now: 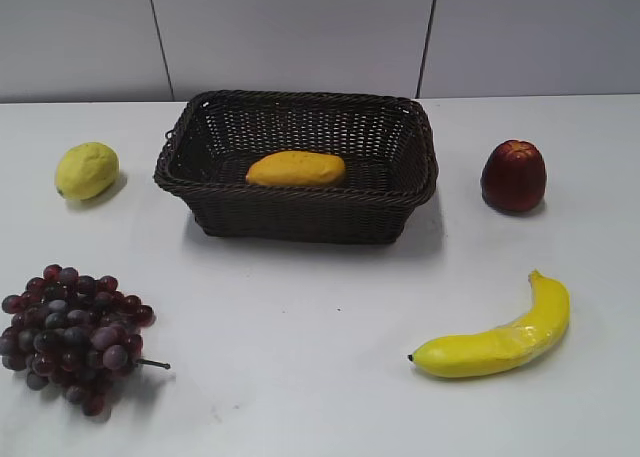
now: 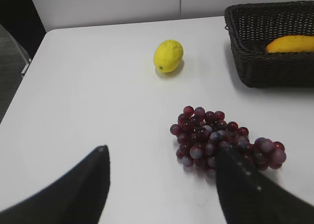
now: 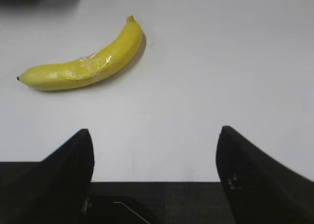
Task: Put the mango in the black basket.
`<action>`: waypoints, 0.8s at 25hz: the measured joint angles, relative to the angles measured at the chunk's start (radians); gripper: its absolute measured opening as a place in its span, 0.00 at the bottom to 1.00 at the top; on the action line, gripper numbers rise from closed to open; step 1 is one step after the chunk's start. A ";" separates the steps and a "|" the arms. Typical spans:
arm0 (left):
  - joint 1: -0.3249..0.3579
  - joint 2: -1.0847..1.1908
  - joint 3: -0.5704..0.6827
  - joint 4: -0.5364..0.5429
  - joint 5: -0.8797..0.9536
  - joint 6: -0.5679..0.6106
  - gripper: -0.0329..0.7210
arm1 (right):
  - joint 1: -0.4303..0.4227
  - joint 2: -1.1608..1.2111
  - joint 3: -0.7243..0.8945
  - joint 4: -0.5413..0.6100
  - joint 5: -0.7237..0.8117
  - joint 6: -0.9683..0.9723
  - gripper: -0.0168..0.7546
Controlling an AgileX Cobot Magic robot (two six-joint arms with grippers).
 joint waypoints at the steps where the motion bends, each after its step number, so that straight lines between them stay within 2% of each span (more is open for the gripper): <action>1: 0.000 0.000 0.000 0.000 0.000 0.000 0.73 | 0.000 -0.027 0.000 0.000 0.001 0.000 0.79; 14: 0.000 0.000 0.000 0.000 0.000 0.000 0.73 | 0.000 -0.283 0.005 0.001 0.001 -0.003 0.79; 20: 0.000 0.000 0.000 0.000 0.000 0.000 0.73 | 0.000 -0.294 0.005 0.013 0.001 -0.028 0.79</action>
